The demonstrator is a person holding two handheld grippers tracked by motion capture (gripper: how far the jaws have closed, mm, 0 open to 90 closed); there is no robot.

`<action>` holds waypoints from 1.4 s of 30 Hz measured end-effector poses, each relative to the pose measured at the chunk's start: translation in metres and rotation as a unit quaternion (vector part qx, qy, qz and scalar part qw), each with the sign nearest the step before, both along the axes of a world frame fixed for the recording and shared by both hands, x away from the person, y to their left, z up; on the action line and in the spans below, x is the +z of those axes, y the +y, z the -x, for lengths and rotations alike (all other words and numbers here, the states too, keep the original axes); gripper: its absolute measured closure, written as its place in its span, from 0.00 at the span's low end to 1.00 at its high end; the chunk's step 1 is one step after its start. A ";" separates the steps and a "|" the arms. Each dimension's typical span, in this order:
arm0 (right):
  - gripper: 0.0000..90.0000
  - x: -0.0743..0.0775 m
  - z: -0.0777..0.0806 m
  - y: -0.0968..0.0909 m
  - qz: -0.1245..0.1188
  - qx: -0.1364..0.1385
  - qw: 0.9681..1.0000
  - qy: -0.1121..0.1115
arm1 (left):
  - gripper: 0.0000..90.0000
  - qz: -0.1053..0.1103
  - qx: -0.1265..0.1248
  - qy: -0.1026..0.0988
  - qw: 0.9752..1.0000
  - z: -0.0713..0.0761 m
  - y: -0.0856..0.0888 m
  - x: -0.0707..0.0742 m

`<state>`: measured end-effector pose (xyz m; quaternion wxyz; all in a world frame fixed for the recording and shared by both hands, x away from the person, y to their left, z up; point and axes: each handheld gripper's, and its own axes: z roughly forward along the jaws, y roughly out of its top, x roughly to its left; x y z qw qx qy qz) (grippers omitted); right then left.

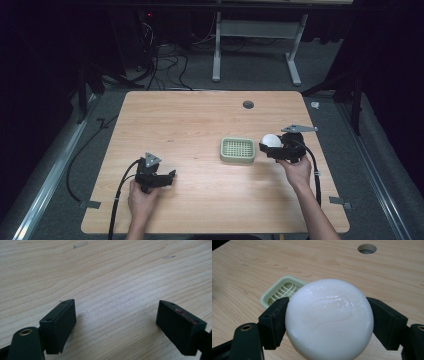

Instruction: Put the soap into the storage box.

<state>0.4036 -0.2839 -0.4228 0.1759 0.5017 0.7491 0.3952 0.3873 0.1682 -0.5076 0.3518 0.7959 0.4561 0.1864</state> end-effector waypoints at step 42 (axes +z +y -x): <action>0.26 -0.007 -0.022 0.047 0.013 0.049 0.999 0.012 | 0.19 0.001 0.000 0.000 1.000 0.000 0.000 0.000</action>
